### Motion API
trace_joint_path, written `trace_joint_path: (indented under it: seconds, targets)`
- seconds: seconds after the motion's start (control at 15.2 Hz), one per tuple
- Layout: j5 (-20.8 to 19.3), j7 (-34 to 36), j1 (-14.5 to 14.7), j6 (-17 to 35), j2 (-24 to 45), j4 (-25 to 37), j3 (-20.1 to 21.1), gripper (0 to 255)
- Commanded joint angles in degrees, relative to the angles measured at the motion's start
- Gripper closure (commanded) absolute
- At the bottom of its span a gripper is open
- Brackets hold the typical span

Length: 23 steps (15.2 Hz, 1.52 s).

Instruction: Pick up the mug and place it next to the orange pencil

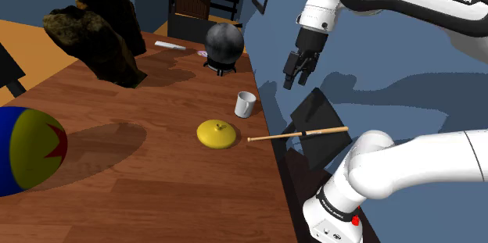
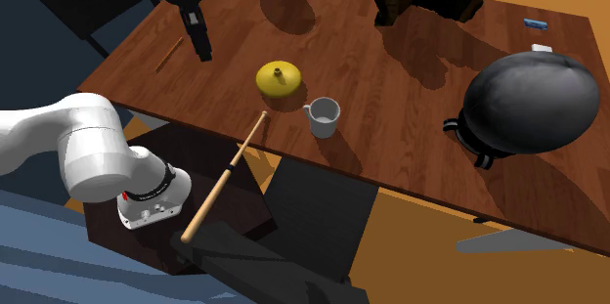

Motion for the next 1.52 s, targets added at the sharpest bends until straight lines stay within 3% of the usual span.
trace_joint_path:
  seconds: [0.0,0.73,1.45]
  targets:
    - [0.0,0.0,0.0,0.0,0.0,0.0,0.0,0]
    - [-4.5,-8.9,-2.8,14.8,16.8,0.2,-6.3,0]
    - [-4.9,-17.1,-5.1,25.7,38.5,9.3,-11.3,0]
